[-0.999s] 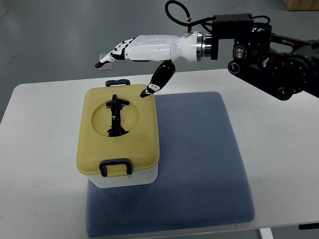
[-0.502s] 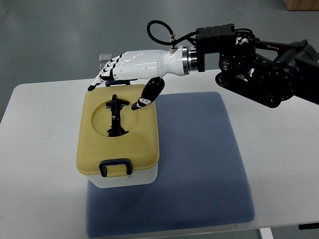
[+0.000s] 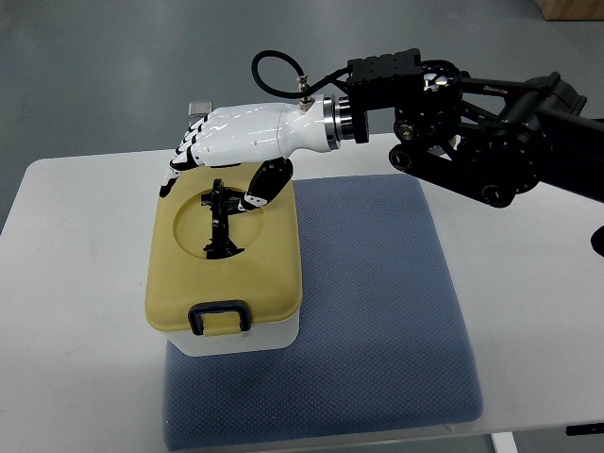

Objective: Open white storage box with right hand
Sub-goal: 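Lower the right hand and close its fingers around the black lid handle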

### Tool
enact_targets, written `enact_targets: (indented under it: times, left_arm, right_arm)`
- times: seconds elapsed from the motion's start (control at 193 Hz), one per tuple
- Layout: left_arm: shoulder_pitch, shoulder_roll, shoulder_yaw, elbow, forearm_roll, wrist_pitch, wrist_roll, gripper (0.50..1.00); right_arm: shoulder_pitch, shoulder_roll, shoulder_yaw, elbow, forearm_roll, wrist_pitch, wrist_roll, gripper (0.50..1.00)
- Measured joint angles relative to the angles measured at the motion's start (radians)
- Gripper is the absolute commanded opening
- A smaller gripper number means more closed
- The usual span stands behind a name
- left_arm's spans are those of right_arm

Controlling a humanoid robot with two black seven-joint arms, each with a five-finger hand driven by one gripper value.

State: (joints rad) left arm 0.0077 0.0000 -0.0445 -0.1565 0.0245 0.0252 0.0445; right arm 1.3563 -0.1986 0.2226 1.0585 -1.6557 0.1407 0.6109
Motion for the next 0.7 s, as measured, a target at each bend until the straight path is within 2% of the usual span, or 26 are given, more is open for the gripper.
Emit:
enact_targets:
  times: [0.425, 0.606, 0.699]
  left_arm:
    - [0.000, 0.000, 0.000, 0.000, 0.000, 0.001, 0.000, 1.000]
    - [0.000, 0.000, 0.000, 0.000, 0.000, 0.001, 0.000, 1.000]
    - [0.000, 0.000, 0.000, 0.000, 0.000, 0.001, 0.000, 1.000]
  right_arm:
    - [0.018, 0.001, -0.043, -0.002, -0.040, -0.006, 0.000, 0.658]
    - [0.020, 0.001, -0.046, -0.005, -0.044, -0.006, 0.000, 0.552]
    - [0.025, 0.001, -0.046, -0.007, -0.044, -0.006, 0.000, 0.543]
